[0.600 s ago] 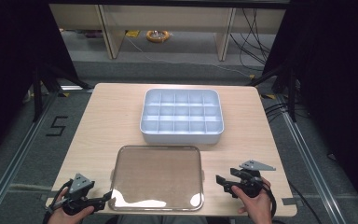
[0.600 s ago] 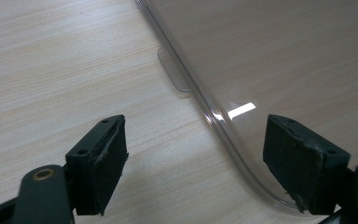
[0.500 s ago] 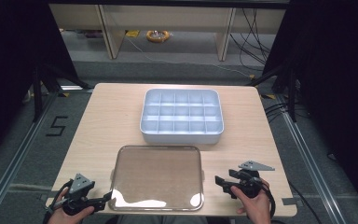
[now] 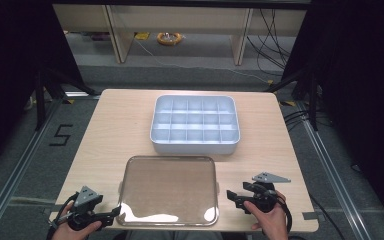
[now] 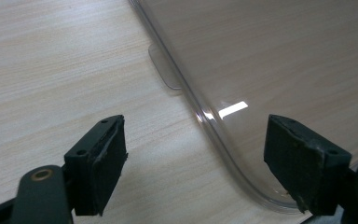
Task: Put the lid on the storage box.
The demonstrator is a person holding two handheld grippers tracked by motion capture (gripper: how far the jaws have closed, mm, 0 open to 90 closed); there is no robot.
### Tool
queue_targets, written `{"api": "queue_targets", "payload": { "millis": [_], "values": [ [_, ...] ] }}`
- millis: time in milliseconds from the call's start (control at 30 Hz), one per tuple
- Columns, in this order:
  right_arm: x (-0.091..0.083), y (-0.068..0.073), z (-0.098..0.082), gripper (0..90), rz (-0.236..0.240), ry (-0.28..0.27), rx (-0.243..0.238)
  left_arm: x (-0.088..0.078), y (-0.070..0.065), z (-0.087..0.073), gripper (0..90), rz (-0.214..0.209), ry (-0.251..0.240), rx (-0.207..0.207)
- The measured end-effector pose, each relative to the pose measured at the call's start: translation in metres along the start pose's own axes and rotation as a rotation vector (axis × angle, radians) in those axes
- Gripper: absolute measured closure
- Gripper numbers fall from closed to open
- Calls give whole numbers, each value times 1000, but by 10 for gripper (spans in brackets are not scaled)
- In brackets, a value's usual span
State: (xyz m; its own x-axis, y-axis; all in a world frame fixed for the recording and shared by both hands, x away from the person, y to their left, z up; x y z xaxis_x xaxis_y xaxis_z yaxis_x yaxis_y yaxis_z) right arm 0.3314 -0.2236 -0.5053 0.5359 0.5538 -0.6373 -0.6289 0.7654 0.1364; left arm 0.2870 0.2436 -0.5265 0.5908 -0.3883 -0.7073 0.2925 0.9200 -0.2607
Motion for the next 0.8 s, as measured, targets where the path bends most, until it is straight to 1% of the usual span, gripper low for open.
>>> {"api": "queue_targets", "payload": {
  "millis": [33, 67, 100, 133, 167, 200, 233, 267, 300, 333, 367, 400, 433, 467, 500, 533, 567, 600, 633, 667, 700, 733, 767, 800],
  "values": [
    [0, 3, 2, 192, 11, 0, -1, -1, 0, 0, 200, -17, 10, 5],
    [0, 8, 4, 192, 34, -15, 28, -1, 0, 0, 200, -17, 10, 5],
    [1, 7, 4, 192, 29, -20, 0, 0, -1, 1, 198, -22, -4, -4],
    [3, 11, 5, 191, 43, -18, 23, 0, -1, 1, 197, -22, -4, -4],
    [4, 9, 6, 191, 43, -4, -13, 1, -4, 1, 196, -25, -2, -32],
    [5, 14, 7, 192, 51, 11, 27, 1, -5, 2, 195, -26, 0, -25],
    [5, 14, 7, 192, 51, 11, 27, 1, -5, 2, 195, -26, 0, -25],
    [9, 17, 9, 206, 66, 15, 23, 5, -5, 5, 195, -31, -12, -3],
    [13, 16, 10, 222, 66, 3, -7, 6, -7, 5, 197, -31, -1, -16],
    [15, 17, 11, 238, 66, 11, -12, 6, -7, 5, 201, -31, -1, -16],
    [18, 18, 12, 247, 63, 26, -6, 9, -7, 6, 206, -36, 3, 2],
    [21, 21, 12, 249, 69, 44, 14, 10, -8, 7, 211, -36, 0, 8],
    [24, 20, 13, 255, 55, 46, -16, 10, -8, 7, 216, -36, 0, 8],
    [26, 20, 13, 263, 55, 53, -21, 10, -10, 7, 228, -35, 15, 0],
    [26, 20, 13, 263, 55, 53, -21, 10, -10, 7, 244, -35, 15, 0],
    [30, 21, 14, 273, 60, 61, -15, 12, -10, 9, 265, -34, -2, 6],
    [32, 22, 14, 277, 66, 66, -14, 12, -10, 10, 277, -30, 1, 12],
    [34, 22, 14, 277, 66, 61, -24, 14, -10, 12, 281, -28, 2, -3],
    [34, 22, 14, 277, 66, 61, -24, 15, -10, 13, 281, -28, 1, -7],
    [37, 24, 14, 278, 66, 76, -16, 17, -10, 14, 320, -24, 11, -22],
    [37, 24, 15, 278, 61, 82, -18, 18, -8, 16, 335, -9, 14, 6],
    [39, 24, 15, 278, 76, 87, -20, 22, -7, 19, 352, -9, 16, -6],
    [39, 24, 15, 278, 76, 87, -20, 22, -7, 19, 374, -9, 16, -6],
    [42, 25, 15, 279, 71, 80, -11, 25, -6, 22, 378, -4, 16, -19]
  ]
}}
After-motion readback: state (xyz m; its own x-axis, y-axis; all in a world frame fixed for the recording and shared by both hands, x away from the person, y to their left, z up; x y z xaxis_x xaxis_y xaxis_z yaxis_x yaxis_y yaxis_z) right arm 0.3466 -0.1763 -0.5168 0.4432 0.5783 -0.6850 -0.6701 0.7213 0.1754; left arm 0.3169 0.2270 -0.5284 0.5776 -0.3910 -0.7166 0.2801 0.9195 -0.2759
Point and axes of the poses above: each handheld gripper's, and its own axes: x roughly forward along the jaws, z roughly out of its top, y roughly to its left, the point moved 3 cm from there along x, roughly forward along the jaws, and after that the axes turned 12 degrees about -x, right-handed, at the moved point
